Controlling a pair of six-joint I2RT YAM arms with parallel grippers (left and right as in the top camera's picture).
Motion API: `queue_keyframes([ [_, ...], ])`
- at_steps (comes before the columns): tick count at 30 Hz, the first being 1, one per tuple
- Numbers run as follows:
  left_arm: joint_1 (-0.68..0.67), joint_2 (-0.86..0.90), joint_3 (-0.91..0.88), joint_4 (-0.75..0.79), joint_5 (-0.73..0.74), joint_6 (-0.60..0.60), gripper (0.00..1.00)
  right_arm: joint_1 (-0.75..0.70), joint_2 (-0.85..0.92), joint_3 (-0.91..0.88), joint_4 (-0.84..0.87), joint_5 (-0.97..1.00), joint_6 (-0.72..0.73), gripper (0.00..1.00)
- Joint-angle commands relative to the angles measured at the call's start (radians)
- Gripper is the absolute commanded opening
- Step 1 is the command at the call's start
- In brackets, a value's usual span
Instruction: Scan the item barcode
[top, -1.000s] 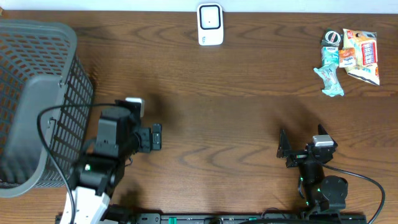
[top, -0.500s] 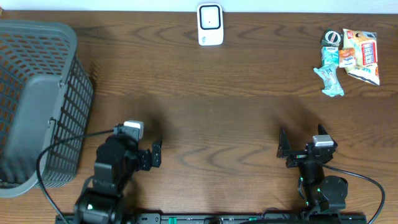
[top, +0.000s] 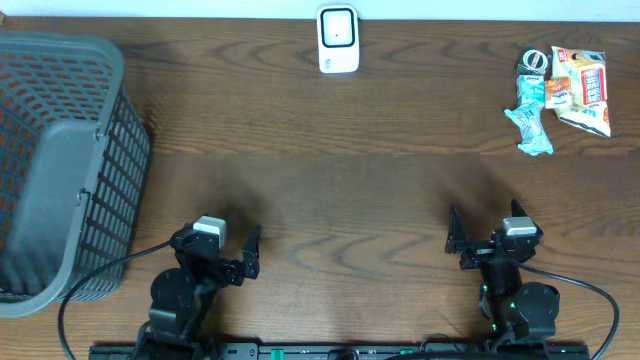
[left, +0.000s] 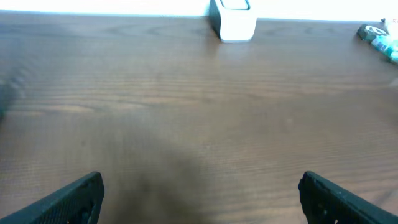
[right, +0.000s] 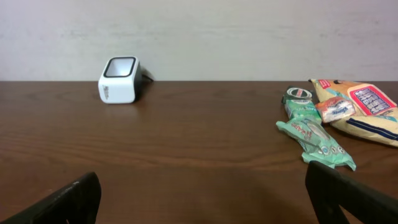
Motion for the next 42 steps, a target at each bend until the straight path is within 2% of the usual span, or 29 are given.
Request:
queue_keyframes([
  [1,0.003,-0.033,-0.037,0.048,0.013,0.015,0.98,-0.007,-0.007,-0.001,-0.005,0.011,0.013,0.99],
  [12,0.056,-0.091,-0.107,0.216,0.008,-0.011,0.98,-0.007,-0.007,-0.001,-0.005,0.011,0.013,0.99],
  [20,0.085,-0.09,-0.106,0.265,-0.066,-0.013,0.98,-0.007,-0.007,-0.001,-0.005,0.011,0.013,0.99],
  [27,0.145,-0.09,-0.106,0.197,-0.086,-0.014,0.98,-0.007,-0.007,-0.001,-0.005,0.011,0.013,0.99],
  [42,0.16,-0.09,-0.106,0.199,-0.087,0.007,0.98,-0.007,-0.007,-0.001,-0.005,0.011,0.013,0.99],
])
